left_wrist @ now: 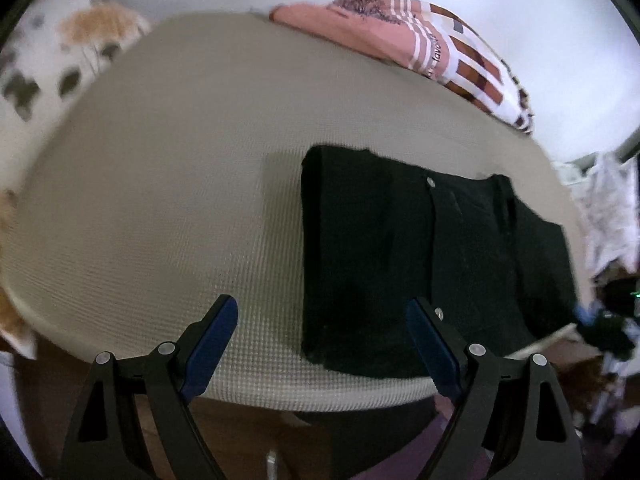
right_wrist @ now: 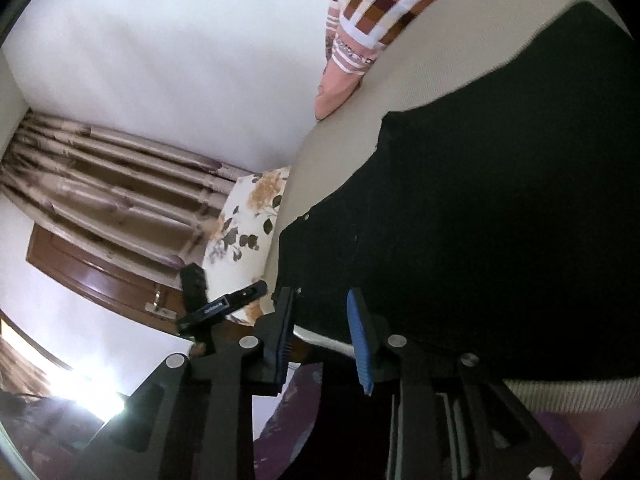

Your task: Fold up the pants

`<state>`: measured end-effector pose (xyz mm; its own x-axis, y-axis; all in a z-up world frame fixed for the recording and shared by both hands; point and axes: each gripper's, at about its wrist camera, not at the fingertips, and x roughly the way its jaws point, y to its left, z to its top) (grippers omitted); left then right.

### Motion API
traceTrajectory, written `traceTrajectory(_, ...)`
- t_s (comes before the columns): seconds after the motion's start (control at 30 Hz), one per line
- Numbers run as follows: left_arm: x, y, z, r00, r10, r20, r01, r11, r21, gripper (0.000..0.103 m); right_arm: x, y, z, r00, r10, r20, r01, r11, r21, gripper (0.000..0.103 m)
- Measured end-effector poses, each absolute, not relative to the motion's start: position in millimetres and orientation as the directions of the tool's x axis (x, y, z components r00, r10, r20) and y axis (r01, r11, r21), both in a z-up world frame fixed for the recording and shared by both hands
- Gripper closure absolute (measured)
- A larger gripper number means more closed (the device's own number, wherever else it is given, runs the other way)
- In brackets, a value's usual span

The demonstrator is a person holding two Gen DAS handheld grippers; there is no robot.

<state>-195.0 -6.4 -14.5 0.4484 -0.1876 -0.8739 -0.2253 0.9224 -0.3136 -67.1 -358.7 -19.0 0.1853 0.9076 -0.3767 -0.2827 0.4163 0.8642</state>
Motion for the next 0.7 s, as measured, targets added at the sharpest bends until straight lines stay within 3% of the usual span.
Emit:
traceTrajectory(0.1, -194, 7, -29, 0.437, -0.229, -0.870, -0.204, 0.917, -0.343, 0.022, -71, -358, -28, 0.181, 0.899, -0.398, -0.250, 0.433, 0.866, 0.073)
traceTrajectory(0.17, -190, 15, -38, 0.441, -0.315, -0.840, -0.186, 0.884, -0.429, 0.024, -71, -351, -31, 0.174, 0.893, -0.415, -0.233, 0.447, 0.864, 0.072)
traceTrajectory(0.37, -176, 17, -52, 0.389, -0.491, -0.780, -0.090, 0.822, -0.562, 0.025, -73, -341, -28, 0.168, 0.880, -0.443, -0.236, 0.473, 0.849, 0.066)
traceTrajectory(0.47, -163, 14, -62, 0.290, -0.662, -0.691, -0.047, 0.712, -0.701, 0.025, -72, -341, -29, 0.177, 0.880, -0.440, -0.222, 0.472, 0.853, 0.060)
traceTrajectory(0.57, -151, 11, -61, 0.221, -0.691, -0.689, 0.009, 0.708, -0.707, 0.023, -71, -340, -33, 0.174, 0.887, -0.428, -0.192, 0.457, 0.869, 0.058)
traceTrajectory(0.7, -131, 25, -70, 0.210, -0.775, -0.596, -0.043, 0.602, -0.798, 0.022, -71, -335, -38, 0.164, 0.885, -0.436, -0.173, 0.461, 0.870, 0.056)
